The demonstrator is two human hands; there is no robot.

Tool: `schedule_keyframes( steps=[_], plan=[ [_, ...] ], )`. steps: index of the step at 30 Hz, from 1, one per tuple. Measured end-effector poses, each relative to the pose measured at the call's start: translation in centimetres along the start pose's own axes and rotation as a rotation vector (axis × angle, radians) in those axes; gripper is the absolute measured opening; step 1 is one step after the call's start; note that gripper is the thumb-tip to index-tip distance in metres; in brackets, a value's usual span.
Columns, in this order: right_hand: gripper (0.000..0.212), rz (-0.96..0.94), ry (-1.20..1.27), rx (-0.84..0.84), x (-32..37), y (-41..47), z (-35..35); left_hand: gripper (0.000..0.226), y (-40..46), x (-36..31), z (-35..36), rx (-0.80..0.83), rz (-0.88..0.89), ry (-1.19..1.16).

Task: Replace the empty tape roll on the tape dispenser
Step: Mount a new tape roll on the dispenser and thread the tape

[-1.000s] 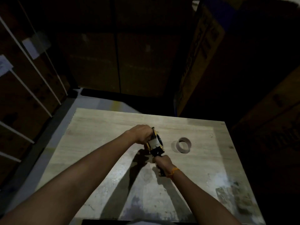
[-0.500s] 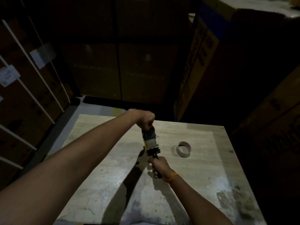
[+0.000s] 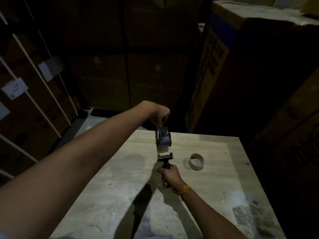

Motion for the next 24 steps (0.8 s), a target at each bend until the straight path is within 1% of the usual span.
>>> schedule_keyframes(
  steps=[2,4,7,10,14,19,24],
  plan=[
    [0.026,-0.015,0.032,-0.004,0.5,-0.2,0.2,0.023,0.1,0.1,0.0,0.006,-0.013,0.010],
    [0.023,-0.029,0.042,0.003,0.9,-0.2,0.1,0.025,0.2,0.2,-0.1,0.000,-0.020,0.013],
    [0.016,-0.063,0.030,0.017,1.1,-0.4,-0.3,0.023,-0.1,0.5,-0.3,-0.021,-0.035,0.015],
    [0.014,-0.099,0.006,0.022,1.0,-0.8,-0.5,0.011,-0.3,1.1,-0.9,-0.032,-0.048,-0.003],
    [0.018,-0.107,0.004,-0.002,0.8,-1.0,-0.3,0.014,-0.4,1.2,-0.9,-0.012,-0.051,-0.035],
    [0.014,-0.071,0.033,0.058,1.0,-1.5,0.0,0.020,-0.4,1.2,-0.7,0.015,-0.052,-0.055],
    [0.017,-0.128,0.026,0.106,0.8,-1.8,0.0,0.017,-0.5,2.1,-0.1,0.025,-0.079,-0.106]
  ],
)
Point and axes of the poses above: each hand's wrist, its own y-axis towards the middle knuckle, its own z-axis out of the palm, x = y × z, the point moved 6 cm from there along y, towards the middle knuckle, and after that the axes turned 13 degrees about -x, right-handed, at the moved point
